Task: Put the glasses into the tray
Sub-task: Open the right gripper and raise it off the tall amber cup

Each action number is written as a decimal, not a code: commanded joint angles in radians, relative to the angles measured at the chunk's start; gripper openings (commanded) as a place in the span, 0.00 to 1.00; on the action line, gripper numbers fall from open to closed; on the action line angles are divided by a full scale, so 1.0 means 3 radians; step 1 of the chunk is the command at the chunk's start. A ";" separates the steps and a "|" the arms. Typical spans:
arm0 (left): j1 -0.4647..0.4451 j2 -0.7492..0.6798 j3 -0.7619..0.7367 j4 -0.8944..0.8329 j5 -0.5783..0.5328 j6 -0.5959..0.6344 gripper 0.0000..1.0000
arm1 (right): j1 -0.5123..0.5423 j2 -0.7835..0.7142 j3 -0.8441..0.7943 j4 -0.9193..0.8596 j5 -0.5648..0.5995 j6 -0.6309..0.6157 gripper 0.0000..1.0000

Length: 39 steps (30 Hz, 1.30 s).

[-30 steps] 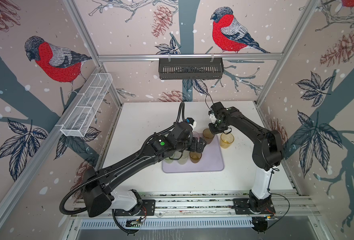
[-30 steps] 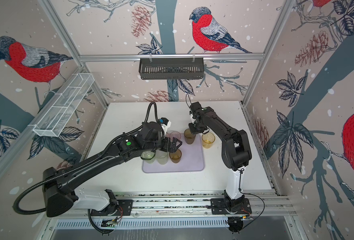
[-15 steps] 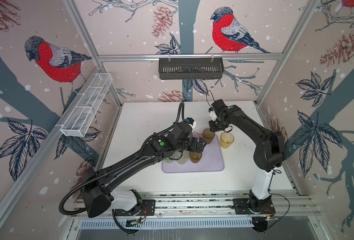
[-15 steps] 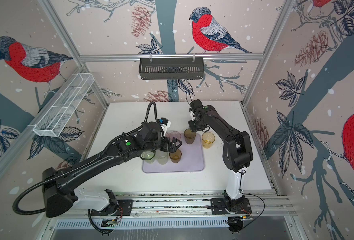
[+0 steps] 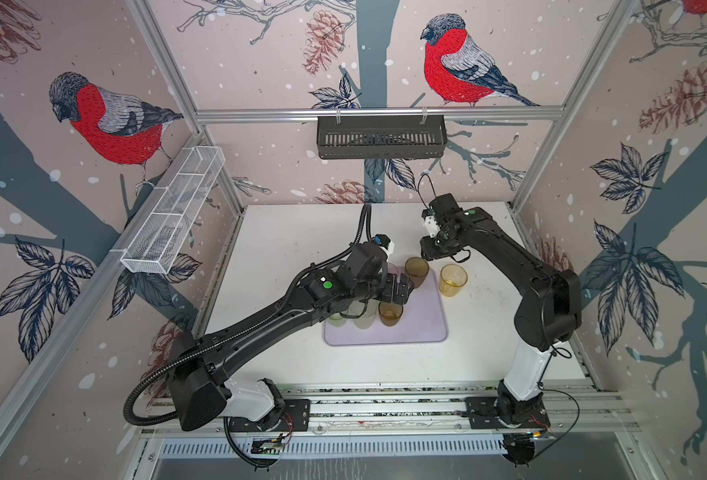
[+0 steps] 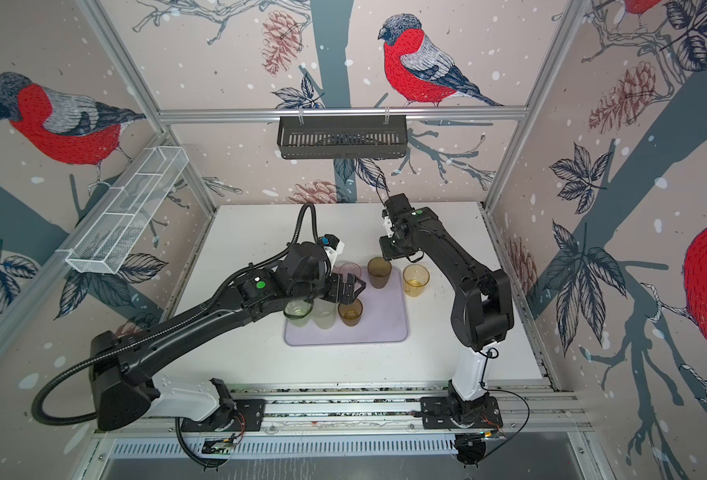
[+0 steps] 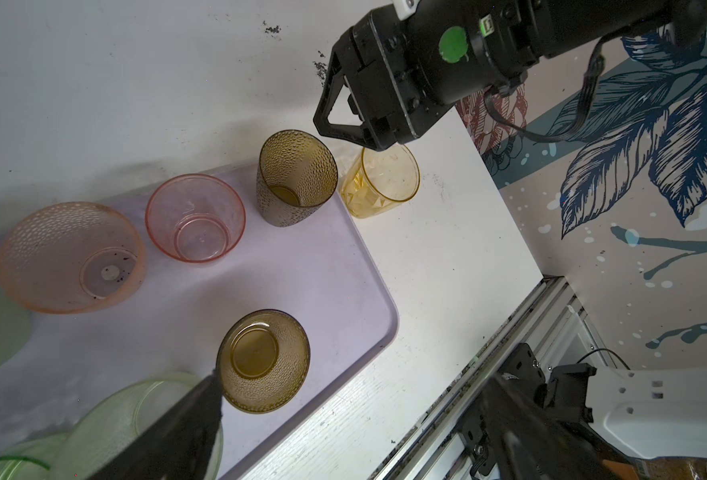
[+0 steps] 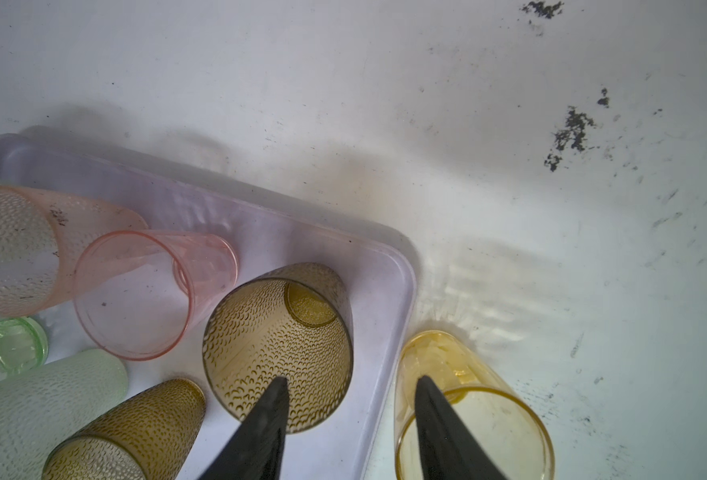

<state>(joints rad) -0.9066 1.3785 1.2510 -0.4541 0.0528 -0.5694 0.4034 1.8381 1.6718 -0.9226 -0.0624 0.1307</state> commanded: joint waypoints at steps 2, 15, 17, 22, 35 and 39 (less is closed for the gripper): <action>0.0005 0.0017 0.0041 0.0111 0.0013 0.0031 0.98 | -0.0015 -0.0092 -0.0022 -0.0067 -0.0007 -0.0026 0.55; 0.0005 0.0048 0.0035 0.0116 0.0054 0.0057 0.98 | -0.0172 -0.0377 -0.0129 -0.0027 -0.0102 0.0000 0.65; 0.0007 0.0043 0.0034 0.0116 0.0053 0.0057 0.98 | -0.0212 -0.0435 -0.0162 -0.0012 -0.0126 0.0009 0.66; 0.0005 0.0023 0.0013 0.0133 0.0053 0.0038 0.98 | -0.0332 -0.0553 -0.0266 -0.0008 -0.0198 0.0016 0.66; 0.0006 0.0033 -0.0033 0.0174 0.0085 0.0051 0.98 | -0.0686 -0.0809 -0.0584 0.0005 -0.0349 0.0009 0.67; 0.0005 0.0054 -0.0031 0.0172 0.0095 0.0090 0.98 | -0.0776 -0.0860 -0.0679 0.0035 -0.0408 0.0024 0.69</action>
<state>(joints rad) -0.9066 1.3914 1.2423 -0.4374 0.0753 -0.5575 0.1818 1.5921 1.4811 -0.9272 -0.1612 0.1314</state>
